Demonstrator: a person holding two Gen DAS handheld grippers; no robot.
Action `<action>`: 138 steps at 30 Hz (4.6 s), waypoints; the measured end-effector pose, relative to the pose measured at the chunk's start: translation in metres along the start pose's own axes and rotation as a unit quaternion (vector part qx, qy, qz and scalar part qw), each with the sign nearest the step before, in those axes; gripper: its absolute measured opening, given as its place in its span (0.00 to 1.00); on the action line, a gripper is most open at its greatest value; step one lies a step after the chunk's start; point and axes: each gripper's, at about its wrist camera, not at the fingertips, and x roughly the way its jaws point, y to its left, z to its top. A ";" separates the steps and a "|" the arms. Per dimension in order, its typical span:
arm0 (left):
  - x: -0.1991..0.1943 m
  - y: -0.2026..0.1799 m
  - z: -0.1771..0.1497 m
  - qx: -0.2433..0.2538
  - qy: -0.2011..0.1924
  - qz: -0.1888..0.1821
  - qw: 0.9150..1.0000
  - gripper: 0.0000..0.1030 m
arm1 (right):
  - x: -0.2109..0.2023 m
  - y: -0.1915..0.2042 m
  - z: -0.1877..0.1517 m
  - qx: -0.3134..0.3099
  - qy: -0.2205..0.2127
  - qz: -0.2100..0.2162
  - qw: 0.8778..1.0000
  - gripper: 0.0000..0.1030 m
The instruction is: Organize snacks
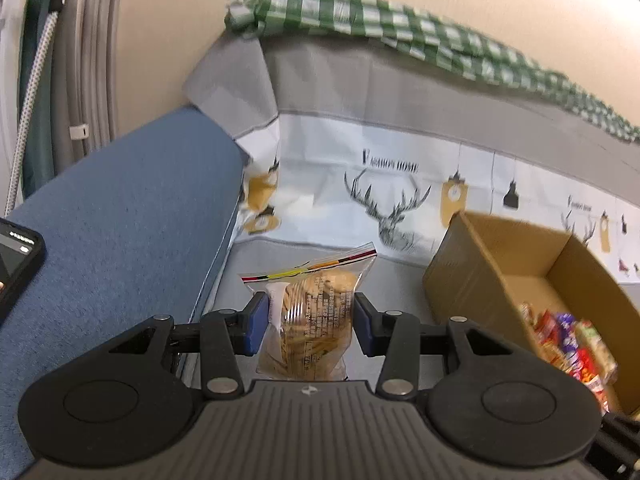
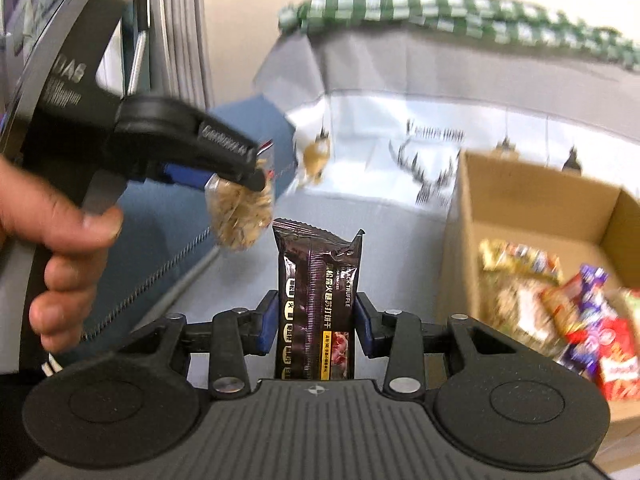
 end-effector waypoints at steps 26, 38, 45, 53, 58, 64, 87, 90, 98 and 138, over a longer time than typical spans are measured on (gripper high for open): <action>0.012 -0.096 0.001 0.054 -0.037 -0.104 0.992 0.48 | -0.066 -0.201 0.061 0.116 -0.100 -0.174 0.973 0.40; 0.025 -0.153 0.001 0.057 -0.050 -0.148 0.986 0.46 | -0.054 -0.212 0.058 0.109 -0.076 -0.178 0.975 0.40; 0.033 -0.183 0.003 0.070 -0.068 -0.173 0.980 0.45 | -0.049 -0.214 0.057 0.102 -0.063 -0.183 0.976 0.40; 0.047 -0.198 0.010 0.057 -0.066 -0.188 0.978 0.44 | -0.044 -0.215 0.056 0.099 -0.055 -0.188 0.976 0.40; 0.054 -0.204 0.013 0.052 -0.063 -0.193 0.978 0.44 | -0.038 -0.210 0.058 0.094 -0.050 -0.186 0.977 0.40; 0.060 -0.208 0.016 0.046 -0.058 -0.195 0.978 0.44 | -0.033 -0.209 0.059 0.089 -0.044 -0.184 0.978 0.40; 0.061 -0.207 0.018 0.038 -0.054 -0.201 0.977 0.44 | -0.027 -0.209 0.060 0.079 -0.035 -0.185 0.979 0.40; 0.061 -0.206 0.018 0.036 -0.054 -0.202 0.977 0.44 | -0.027 -0.210 0.059 0.078 -0.035 -0.185 0.979 0.40; 0.063 -0.199 0.023 0.030 -0.047 -0.203 0.978 0.82 | -0.020 -0.212 0.058 0.083 -0.016 -0.203 0.976 0.85; -0.068 -0.180 -0.078 0.066 0.055 -0.098 0.992 1.00 | -0.139 -0.184 -0.016 0.136 -0.015 -0.218 0.966 0.99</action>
